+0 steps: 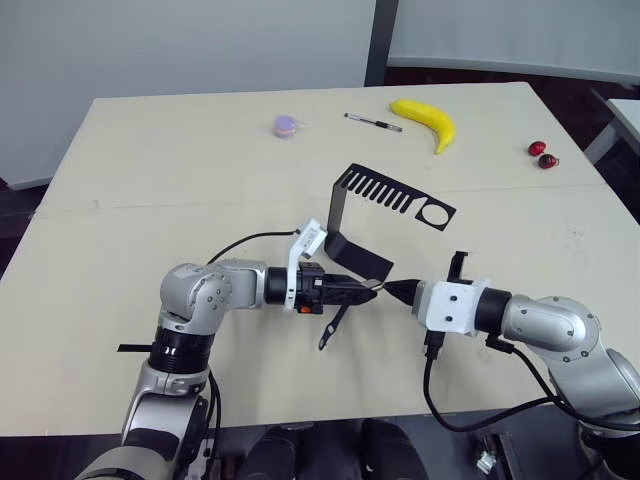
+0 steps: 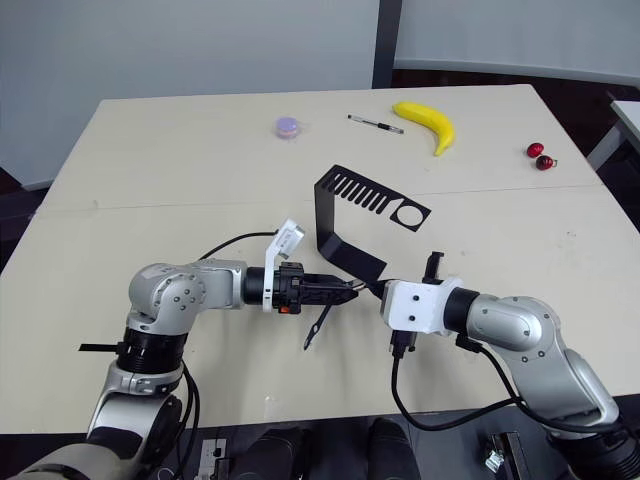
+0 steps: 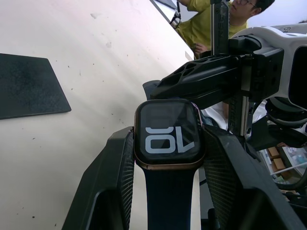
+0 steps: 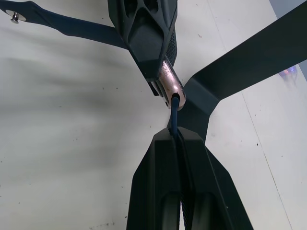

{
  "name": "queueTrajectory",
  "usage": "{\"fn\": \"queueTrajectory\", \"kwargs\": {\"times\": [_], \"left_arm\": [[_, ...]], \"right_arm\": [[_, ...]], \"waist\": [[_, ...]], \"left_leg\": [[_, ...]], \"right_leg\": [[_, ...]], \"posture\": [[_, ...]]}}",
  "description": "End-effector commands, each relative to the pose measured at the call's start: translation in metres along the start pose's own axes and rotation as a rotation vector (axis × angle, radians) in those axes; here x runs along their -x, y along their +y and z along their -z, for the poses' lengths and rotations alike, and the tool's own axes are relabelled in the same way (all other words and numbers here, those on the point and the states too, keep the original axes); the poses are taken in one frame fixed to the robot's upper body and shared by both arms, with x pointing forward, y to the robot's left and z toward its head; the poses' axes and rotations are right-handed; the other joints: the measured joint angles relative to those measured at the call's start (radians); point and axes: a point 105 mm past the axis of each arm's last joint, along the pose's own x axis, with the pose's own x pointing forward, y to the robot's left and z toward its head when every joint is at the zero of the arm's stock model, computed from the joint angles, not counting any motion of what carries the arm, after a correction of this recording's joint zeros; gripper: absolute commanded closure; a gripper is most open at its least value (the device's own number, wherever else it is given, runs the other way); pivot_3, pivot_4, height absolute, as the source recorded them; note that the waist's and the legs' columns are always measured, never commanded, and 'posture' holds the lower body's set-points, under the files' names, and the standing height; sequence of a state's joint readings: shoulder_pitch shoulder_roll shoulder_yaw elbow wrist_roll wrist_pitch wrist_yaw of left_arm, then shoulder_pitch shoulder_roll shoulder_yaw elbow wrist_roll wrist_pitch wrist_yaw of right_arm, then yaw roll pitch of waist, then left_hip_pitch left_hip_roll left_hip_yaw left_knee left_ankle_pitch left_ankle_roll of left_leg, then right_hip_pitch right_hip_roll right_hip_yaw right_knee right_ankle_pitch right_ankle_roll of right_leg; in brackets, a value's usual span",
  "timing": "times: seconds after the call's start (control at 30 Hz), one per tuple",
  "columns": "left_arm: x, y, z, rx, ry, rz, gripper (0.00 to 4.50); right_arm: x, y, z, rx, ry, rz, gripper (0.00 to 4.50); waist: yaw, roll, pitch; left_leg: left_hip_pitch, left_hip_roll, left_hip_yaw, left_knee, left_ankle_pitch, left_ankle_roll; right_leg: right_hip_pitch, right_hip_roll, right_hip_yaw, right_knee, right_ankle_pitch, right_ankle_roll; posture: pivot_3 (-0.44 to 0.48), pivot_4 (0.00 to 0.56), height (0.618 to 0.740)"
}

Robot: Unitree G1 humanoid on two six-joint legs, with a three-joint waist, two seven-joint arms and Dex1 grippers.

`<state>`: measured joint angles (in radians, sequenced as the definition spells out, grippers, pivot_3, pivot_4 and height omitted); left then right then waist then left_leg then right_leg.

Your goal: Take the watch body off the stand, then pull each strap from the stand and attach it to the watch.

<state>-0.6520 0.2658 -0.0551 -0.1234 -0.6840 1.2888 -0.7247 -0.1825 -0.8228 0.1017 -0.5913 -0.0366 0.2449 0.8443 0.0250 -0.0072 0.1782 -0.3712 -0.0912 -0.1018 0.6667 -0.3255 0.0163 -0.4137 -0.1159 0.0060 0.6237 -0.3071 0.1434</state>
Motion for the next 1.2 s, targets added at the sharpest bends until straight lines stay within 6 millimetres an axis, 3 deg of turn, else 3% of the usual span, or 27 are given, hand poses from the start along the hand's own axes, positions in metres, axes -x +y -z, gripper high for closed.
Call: {"fn": "queueTrajectory", "kwargs": {"times": [0.03, 0.17, 0.27, 0.5, 0.63, 0.8, 1.2], "left_arm": [[-0.009, -0.019, -0.004, -0.041, 0.007, 0.101, 2.92], [-0.008, -0.016, -0.003, -0.053, 0.012, 0.083, 2.92], [-0.001, -0.013, -0.003, -0.133, 0.039, 0.051, 2.92], [0.022, -0.016, -0.004, -0.732, 0.159, 0.012, 2.92], [0.033, -0.019, 0.001, -1.049, 0.189, 0.04, 2.92], [0.038, -0.019, 0.004, -1.261, 0.157, 0.044, 2.92], [0.042, -0.017, 0.005, -1.339, 0.124, 0.031, 2.92]], "right_arm": [[0.003, -0.003, -0.02, 0.047, -0.069, 0.005, 4.5], [0.01, 0.001, -0.023, 0.027, -0.079, -0.022, 4.5], [0.023, 0.004, -0.026, -0.044, -0.088, -0.062, 3.57], [0.068, 0.006, -0.031, -0.402, -0.153, -0.136, 0.03], [0.075, 0.005, -0.038, -0.509, -0.196, -0.131, 0.03], [0.074, 0.006, -0.042, -0.51, -0.199, -0.13, 0.03], [0.069, 0.002, -0.043, -0.492, -0.203, -0.102, 0.03]], "waist": [[0.0, 0.0, 0.0], [0.002, 0.0, 0.0], [0.001, 0.0, 0.0], [0.0, 0.0, 0.0], [0.002, 0.0, 0.0], [0.003, 0.0, 0.0], [0.004, 0.0, 0.0]], "left_leg": [[0.0, 0.0, 0.0, 0.0, 0.0, 0.0], [0.0, 0.0, 0.0, 0.0, 0.0, 0.0], [0.0, 0.0, 0.0, 0.0, 0.0, 0.0], [0.0, 0.001, 0.0, -0.001, 0.0, 0.0], [0.001, 0.001, 0.0, -0.002, 0.0, 0.0], [0.001, 0.001, 0.0, -0.002, 0.0, 0.0], [0.0, 0.001, 0.0, -0.001, 0.0, 0.0]], "right_leg": [[0.0, 0.0, 0.0, 0.0, 0.0, 0.0], [0.0, 0.0, 0.0, 0.0, 0.0, 0.0], [0.0, 0.0, 0.0, 0.0, 0.0, 0.0], [0.001, -0.001, 0.0, -0.004, 0.0, 0.0], [0.002, -0.001, 0.0, -0.006, 0.0, -0.001], [0.002, -0.001, 0.0, -0.007, 0.0, 0.0], [0.001, -0.001, 0.0, -0.004, 0.0, 0.0]], "posture": [[0.0, 0.15, 0.74], [0.0, 0.15, 0.74], [0.0, 0.15, 0.74], [0.0, 0.15, 0.74], [0.0, 0.15, 0.74], [0.0, 0.15, 0.74], [0.0, 0.15, 0.74]]}}
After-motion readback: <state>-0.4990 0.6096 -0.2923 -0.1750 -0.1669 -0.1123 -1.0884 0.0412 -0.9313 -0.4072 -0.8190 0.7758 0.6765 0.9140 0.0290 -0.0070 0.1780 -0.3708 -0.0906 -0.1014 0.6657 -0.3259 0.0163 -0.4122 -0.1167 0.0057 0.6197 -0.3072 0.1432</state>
